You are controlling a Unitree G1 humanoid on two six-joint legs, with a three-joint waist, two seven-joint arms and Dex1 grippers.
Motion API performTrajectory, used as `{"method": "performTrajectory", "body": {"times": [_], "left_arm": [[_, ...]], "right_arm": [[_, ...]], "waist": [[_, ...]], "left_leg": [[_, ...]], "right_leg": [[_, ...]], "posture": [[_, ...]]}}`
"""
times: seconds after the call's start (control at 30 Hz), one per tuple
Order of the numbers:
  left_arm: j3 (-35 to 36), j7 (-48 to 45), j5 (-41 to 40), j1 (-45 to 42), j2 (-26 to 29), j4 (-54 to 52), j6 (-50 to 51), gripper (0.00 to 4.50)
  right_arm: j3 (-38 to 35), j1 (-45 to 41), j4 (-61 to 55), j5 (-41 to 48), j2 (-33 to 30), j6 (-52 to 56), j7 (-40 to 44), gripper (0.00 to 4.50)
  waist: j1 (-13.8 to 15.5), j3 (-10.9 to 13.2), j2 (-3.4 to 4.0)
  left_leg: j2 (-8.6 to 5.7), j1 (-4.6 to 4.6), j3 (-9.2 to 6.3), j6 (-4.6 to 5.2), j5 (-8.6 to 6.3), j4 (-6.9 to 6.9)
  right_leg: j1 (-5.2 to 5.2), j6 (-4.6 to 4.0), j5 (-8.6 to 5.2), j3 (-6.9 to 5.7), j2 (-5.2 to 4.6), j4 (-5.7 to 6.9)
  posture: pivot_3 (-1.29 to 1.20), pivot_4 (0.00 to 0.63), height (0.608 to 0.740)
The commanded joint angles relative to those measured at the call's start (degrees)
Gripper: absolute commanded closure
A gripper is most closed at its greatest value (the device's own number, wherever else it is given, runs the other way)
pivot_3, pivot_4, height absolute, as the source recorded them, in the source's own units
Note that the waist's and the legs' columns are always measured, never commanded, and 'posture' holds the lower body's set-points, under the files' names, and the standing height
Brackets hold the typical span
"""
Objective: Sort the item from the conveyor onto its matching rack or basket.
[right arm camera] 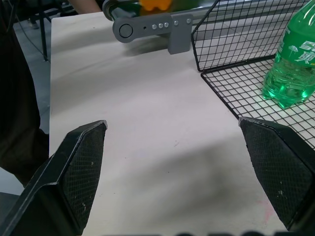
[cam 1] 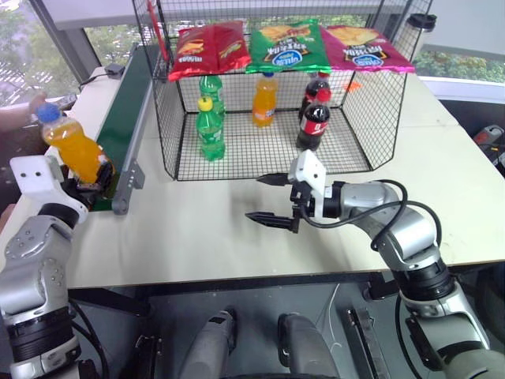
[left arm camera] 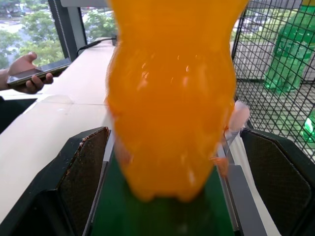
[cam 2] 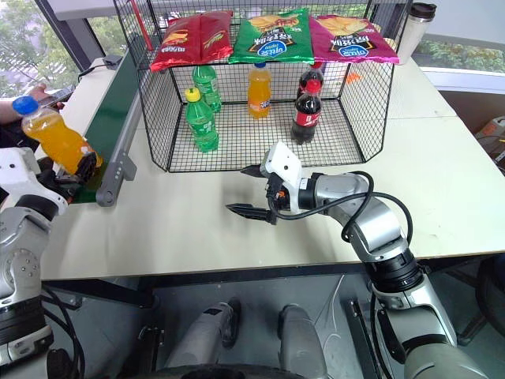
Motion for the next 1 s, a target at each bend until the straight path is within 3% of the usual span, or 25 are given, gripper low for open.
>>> {"method": "performTrajectory", "body": {"times": [0.03, 0.13, 0.17, 0.37, 0.53, 0.67, 0.83, 1.0], "left_arm": [[-1.0, -2.2, -0.5, 1.0, 0.8, -1.6, -1.3, 0.0], [-0.5, -5.2, -4.4, 1.1, -0.1, -3.2, -1.5, 1.36], [-0.1, -5.4, -6.1, 0.5, -0.1, -3.8, -0.4, 1.59], [-0.7, -7.0, -16.0, -4.9, 2.1, -7.0, 7.2, 1.6], [-10.3, -15.5, -19.8, -6.3, 5.1, -10.2, 12.8, 1.6], [-22.5, -23.6, -15.7, -6.4, 7.0, -10.1, 11.0, 1.6], [-35.3, -29.5, -6.2, -8.1, 5.2, -5.3, 2.9, 1.6], [-41.0, -33.3, -1.6, -10.5, 2.7, -2.7, -2.1, 1.6]], "right_arm": [[-1.0, -0.2, -1.6, 0.3, -0.2, -0.7, 0.0, 0.05], [-0.9, -0.2, -1.6, 0.3, -0.4, -0.7, -0.1, 0.0], [-0.9, -0.2, -1.6, 0.2, -0.4, -0.7, -0.1, 0.0], [-1.1, -0.4, -1.7, 0.4, -0.6, -0.5, -0.1, 0.0], [-1.9, -1.2, -1.3, 1.2, 0.0, 0.0, -0.5, 0.0], [-2.2, -1.9, -1.0, 1.3, 0.4, -0.1, -1.0, 0.0], [-2.6, -2.2, -2.1, 1.6, 0.4, 1.2, -1.8, 0.0], [-2.9, -2.6, -3.0, 2.1, 0.2, 2.4, -2.3, 0.0]], "waist": [[0.0, 0.0, 0.0], [0.2, 0.0, 0.0], [0.3, 0.0, 0.0], [0.3, 0.0, -0.06], [0.0, 0.0, -0.05], [0.0, 0.0, -0.05], [0.0, 0.0, -0.04], [0.0, 0.0, -0.03]], "left_leg": [[0.0, 0.0, 0.0, 0.0, 0.0, 0.0], [0.0, 0.0, 0.0, 0.0, 0.0, 0.0], [0.0, 0.0, 0.0, 0.0, 0.0, 0.0], [0.0, -0.07, -0.08, 0.0, 0.0, 0.01], [-0.02, -0.07, 0.0, 0.03, -0.02, -0.08], [-0.02, -0.07, 0.03, 0.04, -0.02, -0.08], [0.02, -0.06, 0.03, 0.04, -0.02, -0.08], [0.0, -0.13, 0.03, 0.07, -0.04, -0.09]], "right_leg": [[0.0, 0.0, 0.0, 0.0, 0.0, 0.0], [0.0, -0.01, 0.0, 0.0, -0.01, -0.02], [0.02, 0.0, 0.0, 0.0, -0.01, -0.03], [0.03, 0.18, -0.12, -0.03, -0.01, -0.1], [0.0, 0.02, 0.0, -0.06, 0.0, -0.17], [0.0, 0.01, 0.0, -0.04, 0.0, -0.17], [0.0, -0.01, 0.0, -0.02, 0.0, -0.17], [0.01, -0.01, 0.0, -0.02, -0.02, -0.35]], "posture": [[0.0, 0.15, 0.739], [0.0, 0.15, 0.739], [0.0, 0.15, 0.739], [0.0, 0.15, 0.739], [0.0, 0.15, 0.739], [0.0, 0.15, 0.739], [0.0, 0.15, 0.739], [0.0, 0.15, 0.739]]}}
